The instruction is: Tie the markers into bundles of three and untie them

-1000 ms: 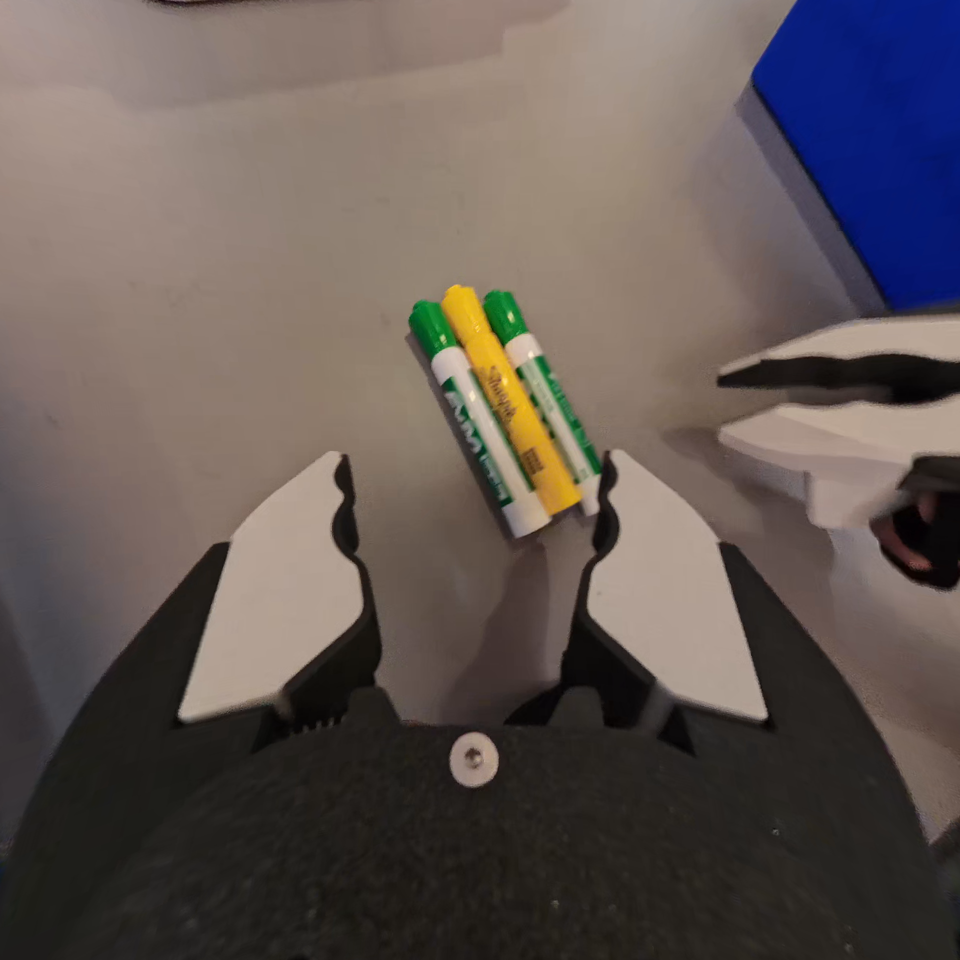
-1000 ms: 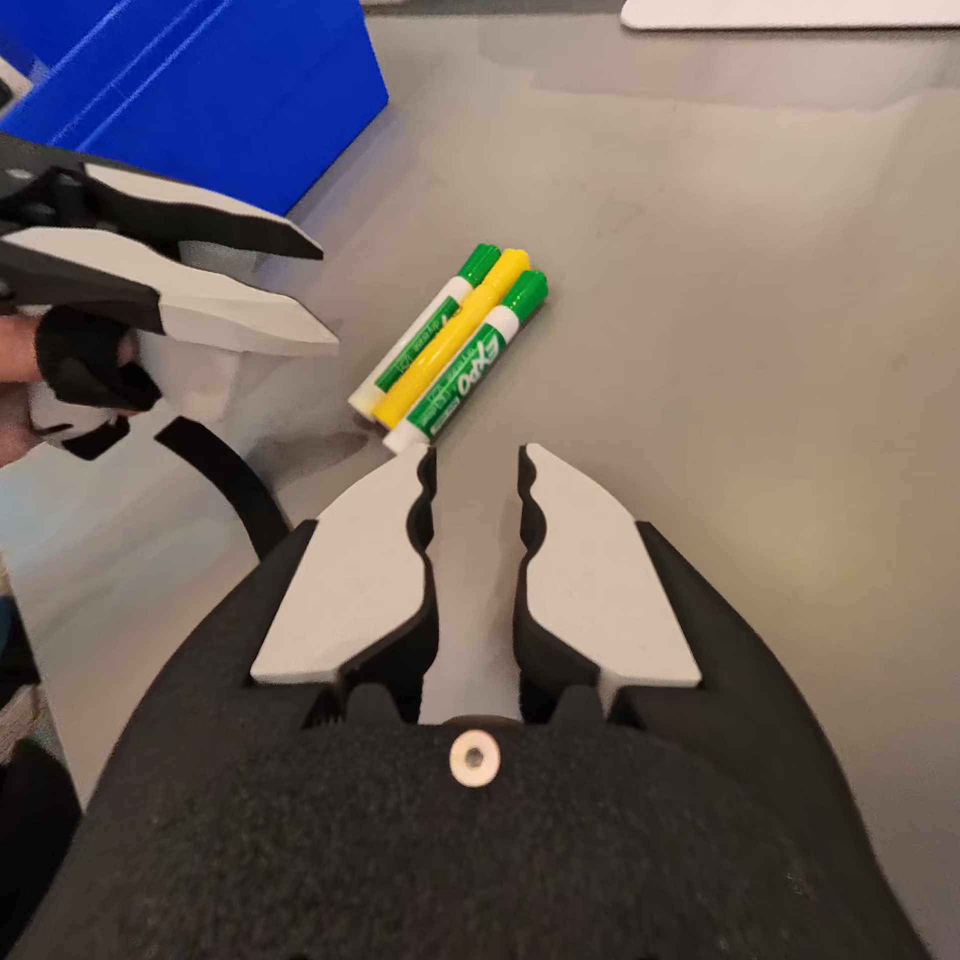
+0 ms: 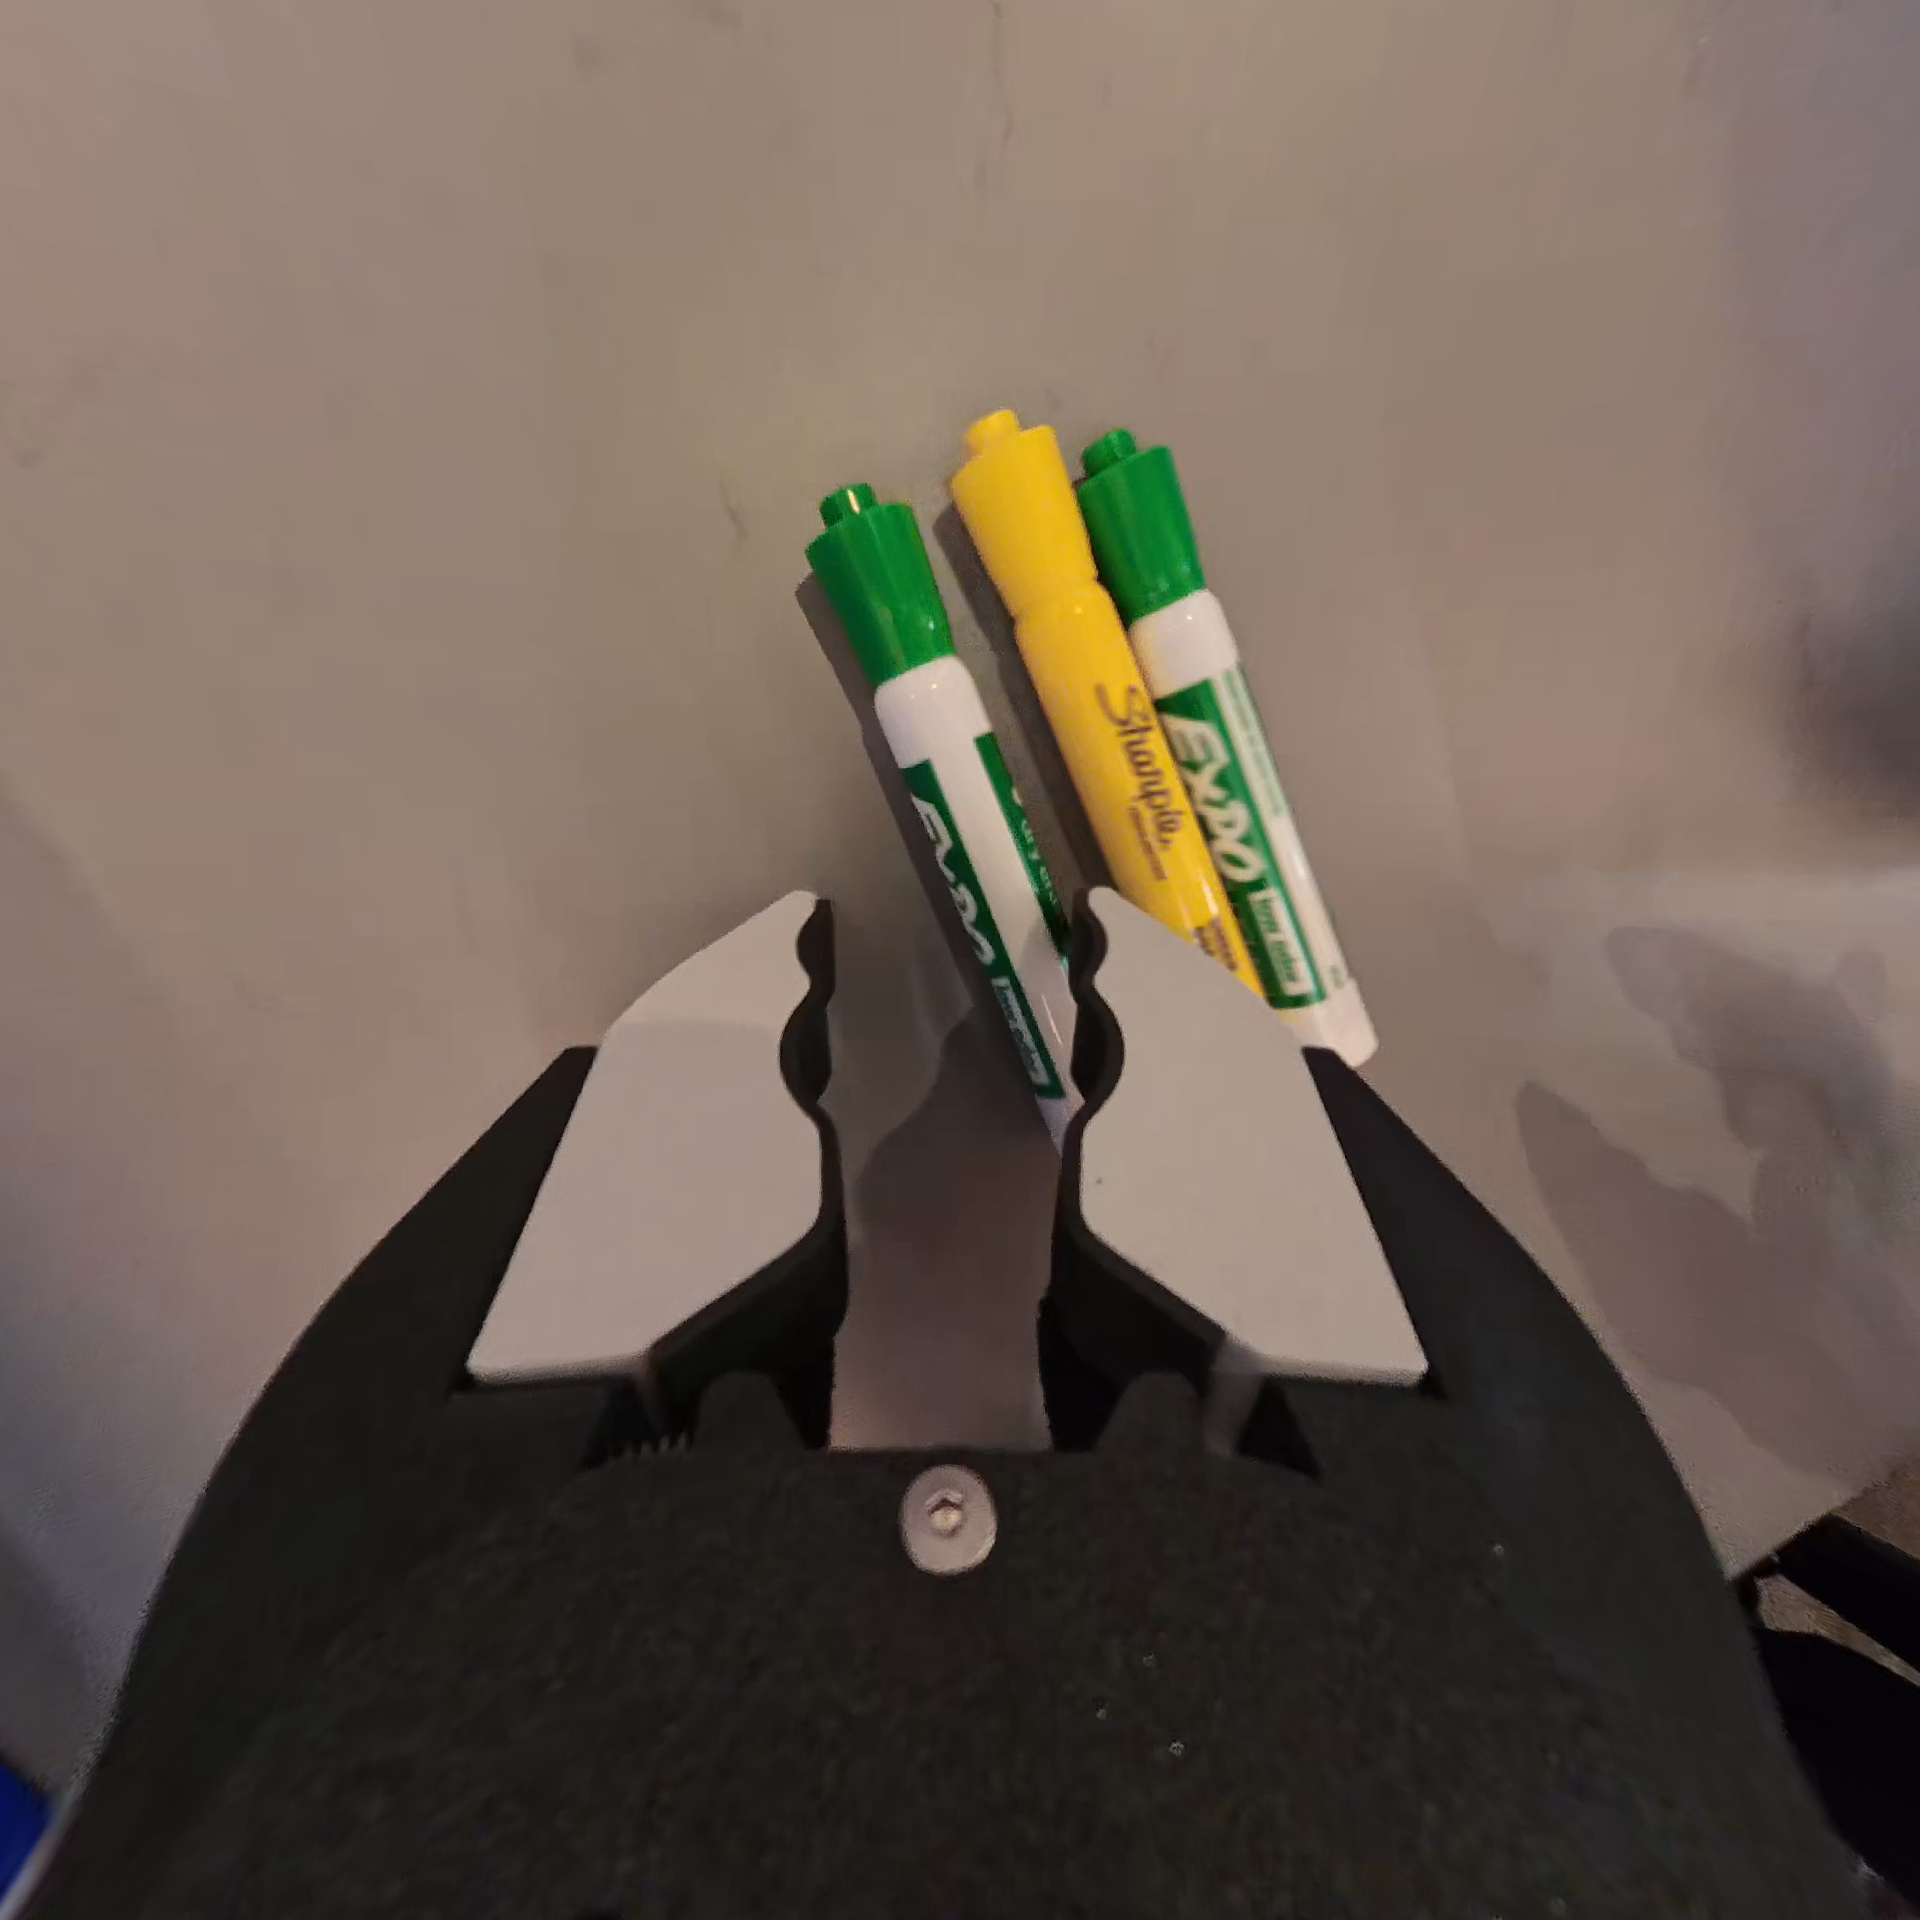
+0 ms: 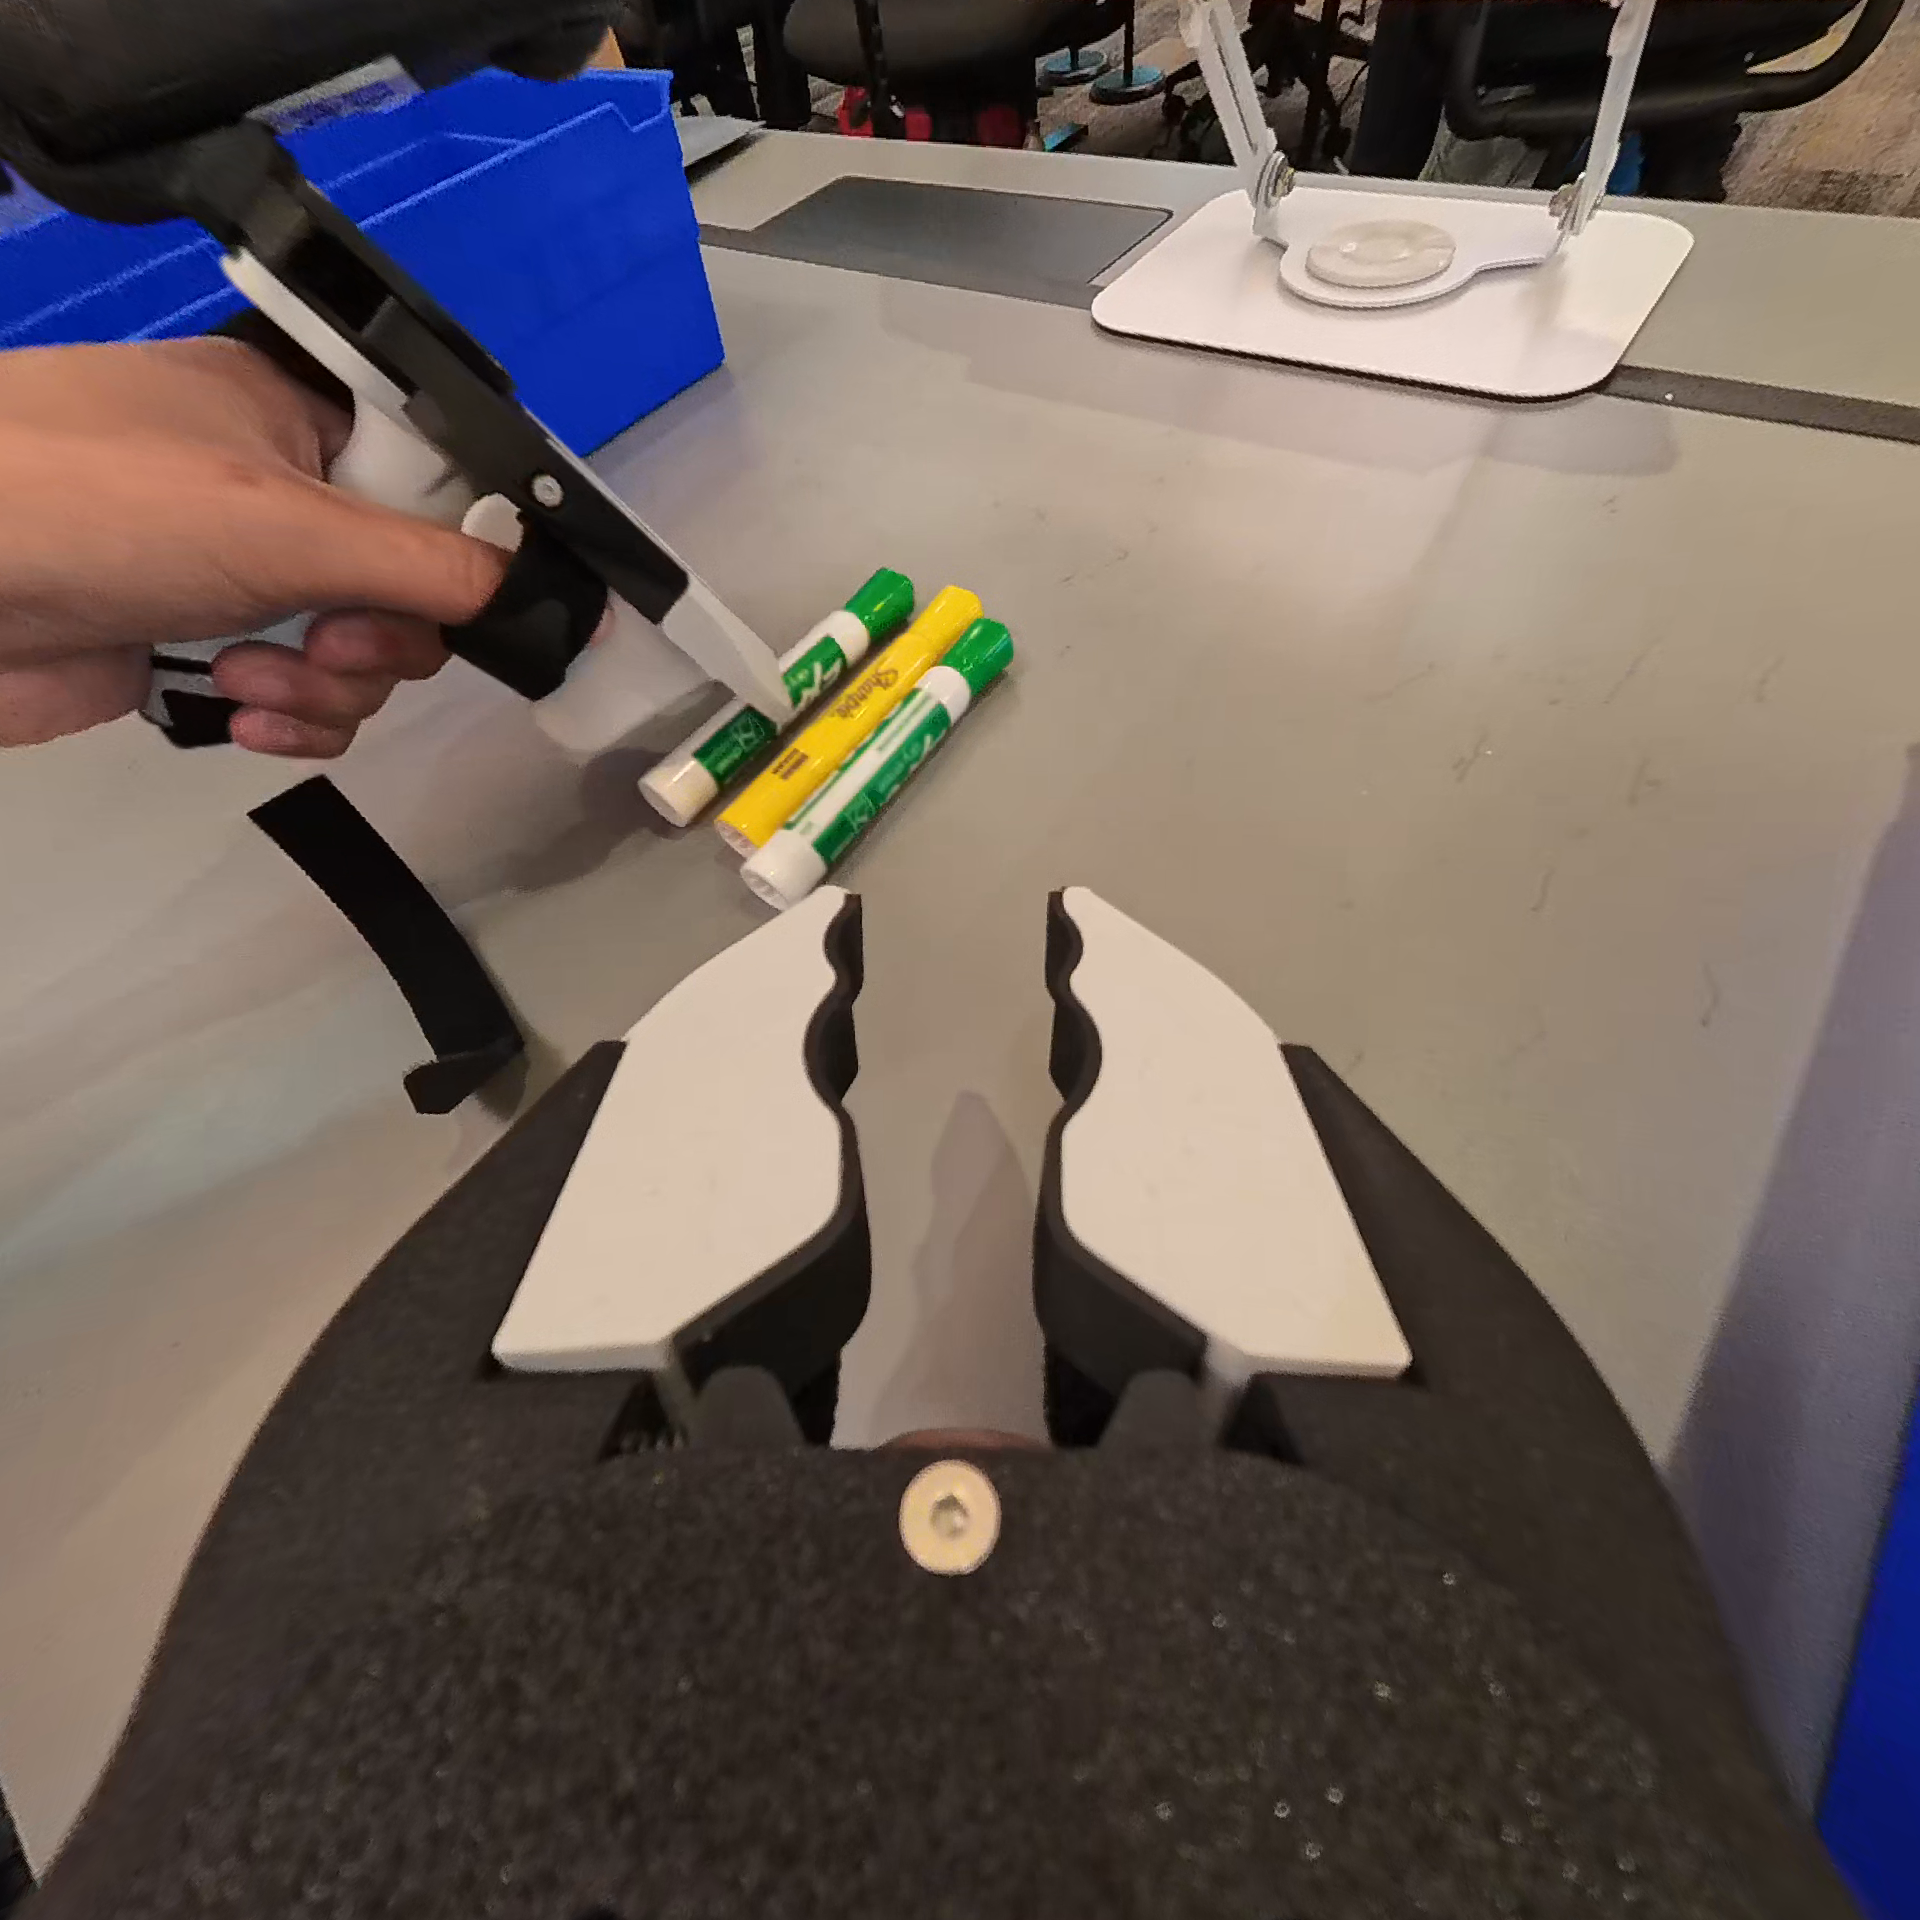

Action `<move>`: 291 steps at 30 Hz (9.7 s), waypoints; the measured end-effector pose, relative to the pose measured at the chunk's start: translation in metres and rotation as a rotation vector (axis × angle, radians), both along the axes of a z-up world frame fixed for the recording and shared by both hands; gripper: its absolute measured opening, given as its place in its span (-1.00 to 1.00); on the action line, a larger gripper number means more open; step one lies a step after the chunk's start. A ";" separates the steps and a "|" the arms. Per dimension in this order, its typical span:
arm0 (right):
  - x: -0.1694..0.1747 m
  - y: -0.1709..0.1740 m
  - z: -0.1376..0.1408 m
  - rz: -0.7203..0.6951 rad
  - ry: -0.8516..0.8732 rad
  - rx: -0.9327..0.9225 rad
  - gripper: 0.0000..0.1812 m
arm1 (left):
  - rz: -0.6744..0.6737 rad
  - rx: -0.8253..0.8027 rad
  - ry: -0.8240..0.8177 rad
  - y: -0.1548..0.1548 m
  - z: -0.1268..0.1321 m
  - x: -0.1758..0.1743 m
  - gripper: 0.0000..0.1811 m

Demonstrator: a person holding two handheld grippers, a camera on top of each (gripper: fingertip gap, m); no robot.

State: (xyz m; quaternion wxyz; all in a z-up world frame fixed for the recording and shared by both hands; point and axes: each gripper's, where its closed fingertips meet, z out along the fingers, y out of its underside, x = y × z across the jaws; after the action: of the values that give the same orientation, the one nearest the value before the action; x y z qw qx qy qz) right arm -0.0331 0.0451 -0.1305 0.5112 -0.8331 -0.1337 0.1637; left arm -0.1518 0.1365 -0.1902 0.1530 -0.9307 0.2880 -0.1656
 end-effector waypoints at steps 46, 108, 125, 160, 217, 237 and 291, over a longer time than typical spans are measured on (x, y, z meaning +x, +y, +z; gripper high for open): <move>-0.028 0.072 0.015 0.125 0.068 -0.094 -0.63 | -0.282 0.273 -1.001 0.004 0.106 -0.006 -0.80; -0.133 0.076 0.112 0.687 0.376 0.082 -0.81 | -0.600 0.170 -0.879 -0.055 0.104 0.035 -0.87; -0.074 0.098 0.014 0.442 -0.023 -0.196 -0.54 | -0.449 0.326 -0.717 -0.029 0.095 -0.024 -0.88; -0.086 0.087 -0.068 0.908 -0.581 -0.185 0.41 | -0.421 0.094 -0.852 -0.053 0.077 -0.042 -0.88; -0.136 0.043 0.056 0.747 -0.792 0.750 -0.50 | -0.470 -0.299 -1.076 -0.057 0.117 0.015 -0.80; -0.105 0.017 0.037 0.553 -0.021 0.000 -0.10 | -0.262 -0.124 -1.043 -0.011 0.104 0.005 -0.81; -0.137 0.022 0.099 0.749 0.395 -0.062 -0.80 | -0.528 0.261 -0.734 -0.089 0.125 -0.005 -0.80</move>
State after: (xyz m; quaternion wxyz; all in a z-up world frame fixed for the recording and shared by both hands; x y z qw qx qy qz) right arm -0.1700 0.0671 -0.0314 0.4069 -0.6945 -0.3219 0.4985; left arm -0.1564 0.0479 -0.0657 0.3132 -0.6785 0.4601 -0.4794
